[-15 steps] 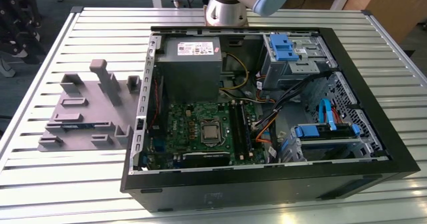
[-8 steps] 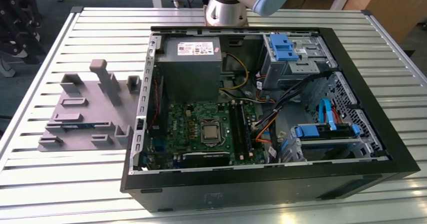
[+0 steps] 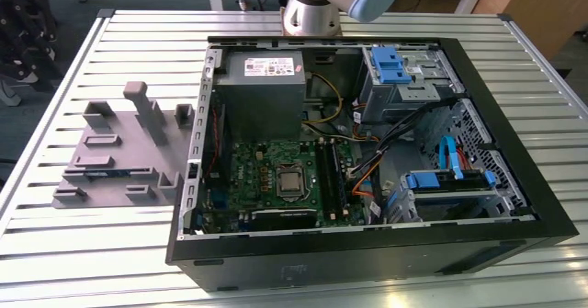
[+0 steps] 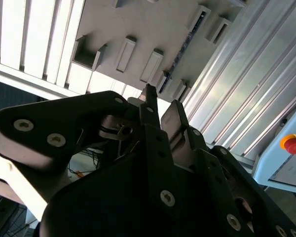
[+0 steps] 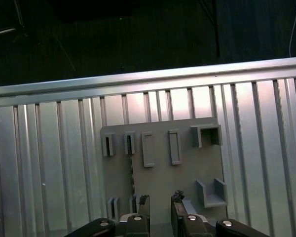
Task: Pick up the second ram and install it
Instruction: 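Pick up the second ram and move it above second insertion slot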
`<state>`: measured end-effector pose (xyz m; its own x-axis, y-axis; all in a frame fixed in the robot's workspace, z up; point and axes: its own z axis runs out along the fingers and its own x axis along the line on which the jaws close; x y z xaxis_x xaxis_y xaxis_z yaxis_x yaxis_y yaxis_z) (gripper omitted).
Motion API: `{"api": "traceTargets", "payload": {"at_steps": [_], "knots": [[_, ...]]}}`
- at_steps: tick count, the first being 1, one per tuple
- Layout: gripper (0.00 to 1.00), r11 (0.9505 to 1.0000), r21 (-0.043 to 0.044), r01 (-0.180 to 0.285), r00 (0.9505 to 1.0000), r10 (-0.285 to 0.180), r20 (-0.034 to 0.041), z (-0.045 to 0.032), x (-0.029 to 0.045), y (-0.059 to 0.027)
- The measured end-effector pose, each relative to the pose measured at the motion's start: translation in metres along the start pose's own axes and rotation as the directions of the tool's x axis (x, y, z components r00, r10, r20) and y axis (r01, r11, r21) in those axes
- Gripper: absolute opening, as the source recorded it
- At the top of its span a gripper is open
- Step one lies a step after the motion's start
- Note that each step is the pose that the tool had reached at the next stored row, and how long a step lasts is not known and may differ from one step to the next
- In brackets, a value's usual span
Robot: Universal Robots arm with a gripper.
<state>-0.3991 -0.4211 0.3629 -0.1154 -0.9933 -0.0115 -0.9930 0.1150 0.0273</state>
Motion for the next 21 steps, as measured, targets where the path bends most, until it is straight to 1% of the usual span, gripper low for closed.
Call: {"api": "traceTargets", "payload": {"at_steps": [8, 14, 18, 21], "knots": [[0.31, 1.0000, -0.0001, 0.000, 1.0000, 0.000, 0.0000, 0.0087, 0.0051, 0.0001], [0.31, 1.0000, -0.0001, 0.001, 1.0000, -0.001, 0.0000, 0.0157, 0.0114, -0.0001], [0.31, 0.9998, -0.0005, 0.019, 0.9998, -0.019, -0.0006, 0.0209, 0.0145, 0.0003], [0.31, 0.9996, -0.0006, 0.027, 0.9996, -0.027, -0.0007, 0.0232, 0.0165, 0.0005]]}}
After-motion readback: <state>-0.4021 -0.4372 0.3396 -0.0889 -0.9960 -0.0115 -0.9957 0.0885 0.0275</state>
